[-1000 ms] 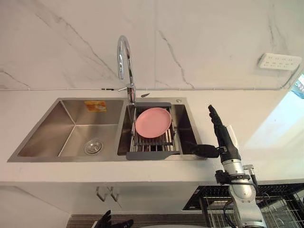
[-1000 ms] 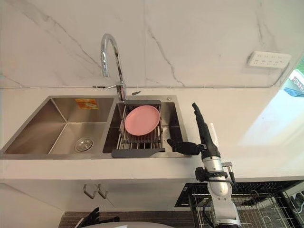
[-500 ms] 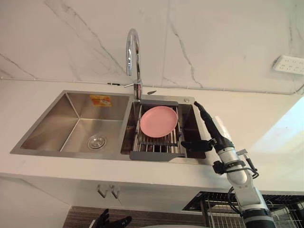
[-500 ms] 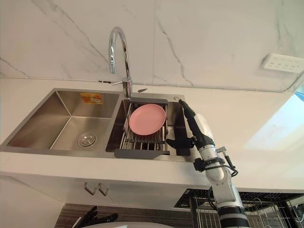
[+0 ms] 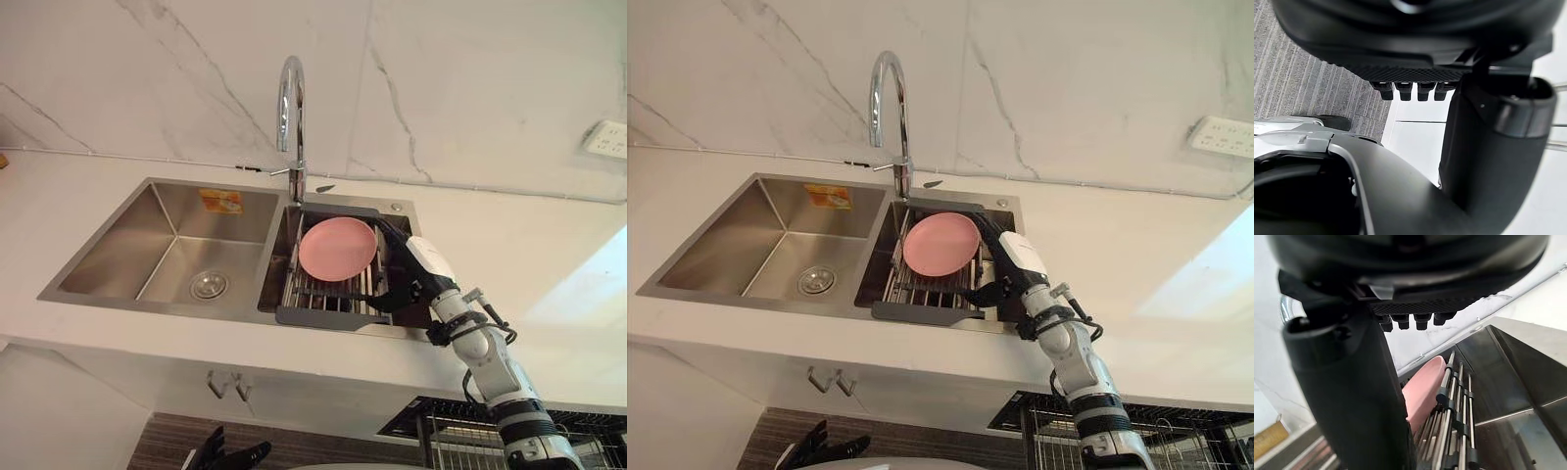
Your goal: Walk over to the sink, pick up the cup, carry it to the dishwasher, place the cup inside the dishwasher, then close the dishwasher door
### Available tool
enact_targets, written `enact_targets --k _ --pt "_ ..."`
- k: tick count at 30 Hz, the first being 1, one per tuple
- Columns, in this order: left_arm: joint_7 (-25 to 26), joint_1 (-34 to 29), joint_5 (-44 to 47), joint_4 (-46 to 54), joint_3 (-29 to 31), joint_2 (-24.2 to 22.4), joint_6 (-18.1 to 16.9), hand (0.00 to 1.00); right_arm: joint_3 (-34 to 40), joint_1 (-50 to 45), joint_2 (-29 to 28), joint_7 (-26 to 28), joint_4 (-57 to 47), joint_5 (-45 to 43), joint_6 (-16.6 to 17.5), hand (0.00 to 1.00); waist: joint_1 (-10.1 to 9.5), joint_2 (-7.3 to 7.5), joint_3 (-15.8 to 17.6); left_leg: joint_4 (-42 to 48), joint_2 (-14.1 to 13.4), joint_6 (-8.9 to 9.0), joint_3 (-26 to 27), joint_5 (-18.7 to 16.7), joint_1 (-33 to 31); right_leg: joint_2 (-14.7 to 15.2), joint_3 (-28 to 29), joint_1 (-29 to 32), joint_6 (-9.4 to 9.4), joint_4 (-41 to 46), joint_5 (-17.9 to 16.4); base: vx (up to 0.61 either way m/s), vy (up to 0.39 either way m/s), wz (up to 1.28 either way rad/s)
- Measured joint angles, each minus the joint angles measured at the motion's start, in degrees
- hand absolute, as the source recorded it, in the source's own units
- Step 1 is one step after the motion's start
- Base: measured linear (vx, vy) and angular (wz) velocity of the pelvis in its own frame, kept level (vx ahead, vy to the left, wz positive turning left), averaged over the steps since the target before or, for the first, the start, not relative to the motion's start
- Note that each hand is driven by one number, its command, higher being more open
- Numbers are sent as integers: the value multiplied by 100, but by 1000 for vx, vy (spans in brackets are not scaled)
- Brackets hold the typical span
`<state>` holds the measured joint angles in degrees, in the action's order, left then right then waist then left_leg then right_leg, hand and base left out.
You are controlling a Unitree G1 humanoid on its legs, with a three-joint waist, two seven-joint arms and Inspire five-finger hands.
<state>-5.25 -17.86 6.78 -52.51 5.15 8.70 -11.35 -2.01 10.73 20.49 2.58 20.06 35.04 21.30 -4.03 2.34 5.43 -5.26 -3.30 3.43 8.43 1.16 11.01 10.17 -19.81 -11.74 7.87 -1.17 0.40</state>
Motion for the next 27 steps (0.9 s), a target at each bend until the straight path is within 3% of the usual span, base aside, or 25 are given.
enact_targets --k 27 --pt "-107 -20 -1 291 2 -28 92 100 -457 1179 217 -907 1102 1414 -496 100 -240 -17 163 1 38 -22 -120 47 -22 29 -104 -54 16 -21 13 -19 0 2"
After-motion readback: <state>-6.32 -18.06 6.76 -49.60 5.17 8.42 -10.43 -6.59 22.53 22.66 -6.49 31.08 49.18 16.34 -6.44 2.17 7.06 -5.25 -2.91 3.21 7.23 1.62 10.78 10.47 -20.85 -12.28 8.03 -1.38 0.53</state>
